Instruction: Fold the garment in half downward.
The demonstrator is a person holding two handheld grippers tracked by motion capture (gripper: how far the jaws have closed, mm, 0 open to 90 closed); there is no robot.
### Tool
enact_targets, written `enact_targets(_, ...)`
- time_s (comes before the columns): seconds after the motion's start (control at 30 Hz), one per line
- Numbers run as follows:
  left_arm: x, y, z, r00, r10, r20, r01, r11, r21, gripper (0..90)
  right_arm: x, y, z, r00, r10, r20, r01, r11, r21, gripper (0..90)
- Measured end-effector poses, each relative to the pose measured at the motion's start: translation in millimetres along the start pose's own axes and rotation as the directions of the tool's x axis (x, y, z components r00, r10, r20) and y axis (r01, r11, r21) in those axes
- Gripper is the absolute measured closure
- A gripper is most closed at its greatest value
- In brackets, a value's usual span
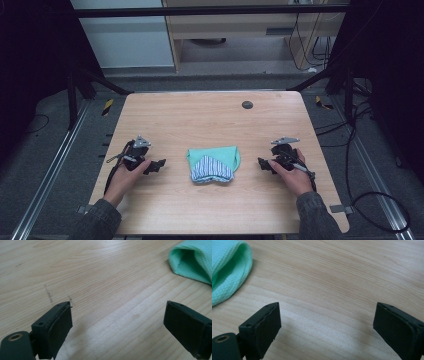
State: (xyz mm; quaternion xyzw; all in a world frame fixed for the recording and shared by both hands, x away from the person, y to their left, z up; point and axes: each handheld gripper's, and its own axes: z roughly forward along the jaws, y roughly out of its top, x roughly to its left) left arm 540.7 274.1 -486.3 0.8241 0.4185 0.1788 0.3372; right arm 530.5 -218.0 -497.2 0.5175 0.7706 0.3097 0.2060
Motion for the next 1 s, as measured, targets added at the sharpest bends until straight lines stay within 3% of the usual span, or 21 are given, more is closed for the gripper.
enact_targets(0.57, 9.2, -5.2, 16.4, 0.9992, -0.020, -0.034, 0.020, 0.9996, 0.020, 6.9, -6.1, -1.5, 12.7, 0.9949, 0.068, 0.074, -0.067, 0.9976, -0.016, 5.1)
enact_targets(0.7, 8.0, -9.0, 19.2, 0.9988, -0.029, -0.041, 0.029, 0.9995, -0.011, 4.8, -5.0, -5.5, 14.6, 0.9944, 0.070, 0.079, -0.065, 0.9961, -0.059, 3.5)
enact_targets(0.8, 7.9, -9.4, 20.6, 0.9988, -0.024, -0.042, 0.024, 0.9996, -0.016, 1.8, -4.0, -6.1, 14.2, 0.9934, 0.077, 0.085, -0.072, 0.9956, -0.060, 3.4)
enact_targets(1.0, 5.7, -10.8, 19.6, 0.9960, -0.055, -0.070, 0.055, 0.9984, -0.011, 0.0, -1.7, -6.8, 14.1, 0.9862, 0.118, 0.116, -0.113, 0.9923, -0.052, 0.2)
